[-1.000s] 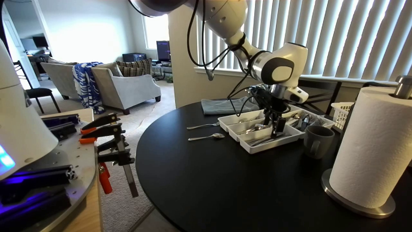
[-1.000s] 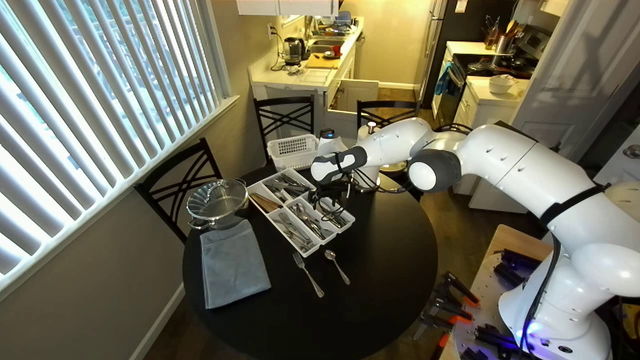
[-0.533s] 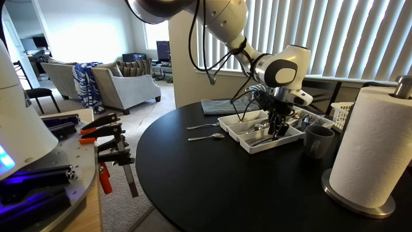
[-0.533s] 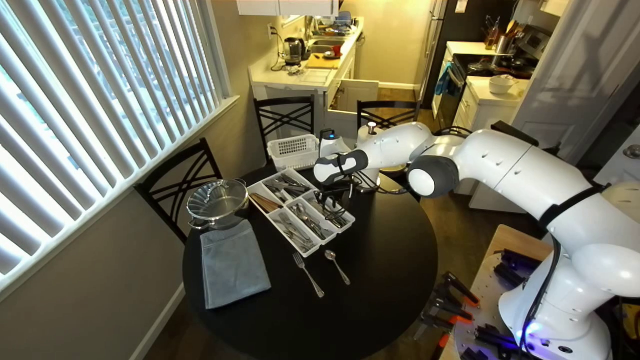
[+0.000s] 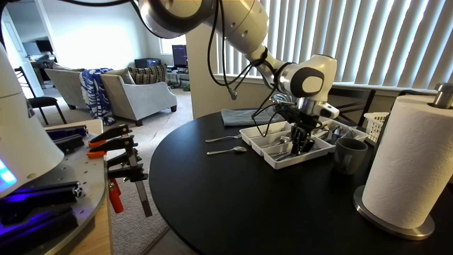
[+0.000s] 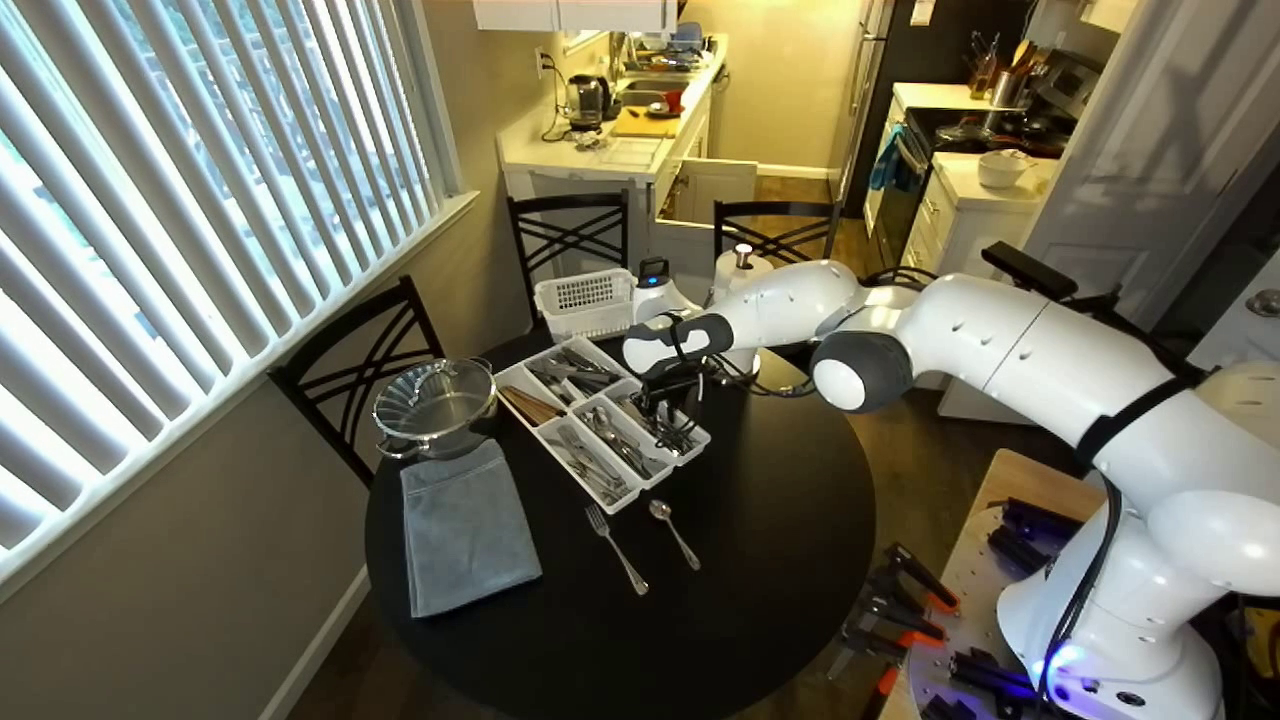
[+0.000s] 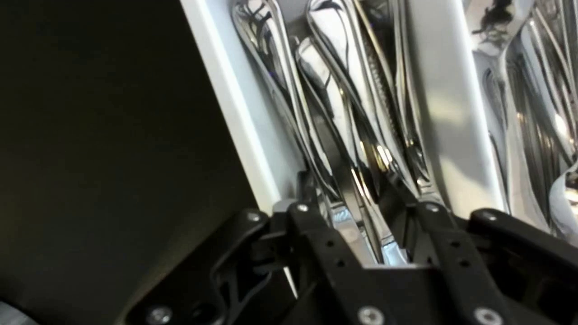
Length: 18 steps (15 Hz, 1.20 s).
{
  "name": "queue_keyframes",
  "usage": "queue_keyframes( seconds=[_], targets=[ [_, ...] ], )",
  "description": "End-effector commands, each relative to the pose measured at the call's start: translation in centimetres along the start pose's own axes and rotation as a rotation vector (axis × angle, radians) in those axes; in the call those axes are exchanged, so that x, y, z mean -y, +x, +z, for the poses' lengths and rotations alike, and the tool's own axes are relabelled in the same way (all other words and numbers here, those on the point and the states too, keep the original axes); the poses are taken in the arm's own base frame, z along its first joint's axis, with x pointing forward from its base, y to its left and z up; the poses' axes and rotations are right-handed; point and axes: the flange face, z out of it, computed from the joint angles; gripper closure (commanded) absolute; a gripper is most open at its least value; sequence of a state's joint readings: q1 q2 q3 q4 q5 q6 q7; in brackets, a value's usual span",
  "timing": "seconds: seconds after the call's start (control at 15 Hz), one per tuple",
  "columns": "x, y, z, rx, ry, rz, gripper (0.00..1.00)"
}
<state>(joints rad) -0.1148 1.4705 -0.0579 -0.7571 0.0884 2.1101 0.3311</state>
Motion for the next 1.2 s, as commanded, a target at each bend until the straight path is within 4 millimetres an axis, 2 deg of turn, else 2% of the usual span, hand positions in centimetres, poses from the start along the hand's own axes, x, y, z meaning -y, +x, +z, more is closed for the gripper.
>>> queue_keyframes(
  seconds=[0.0,0.13,0.27,0.33,0.47,0.8,1.13],
  targets=[
    [0.7,-0.4,-0.3,0.011,-0.053,-0.081,0.75],
    [1.2,-0.5,-0.4,0.009,-0.052,-0.129,0.75],
    [1.8,-0.8,-0.2,0.013,-0.01,-0.219,0.85],
    [2.0,-0.9,0.2,0.017,0.03,-0.267,0.95],
    [2.3,-1.4,1.0,0.035,0.09,-0.336,1.0],
    [2.4,-2.1,1.6,0.086,0.195,-0.47,1.0],
    [1.7,-2.0,1.4,0.112,0.189,-0.469,1.0]
  ],
)
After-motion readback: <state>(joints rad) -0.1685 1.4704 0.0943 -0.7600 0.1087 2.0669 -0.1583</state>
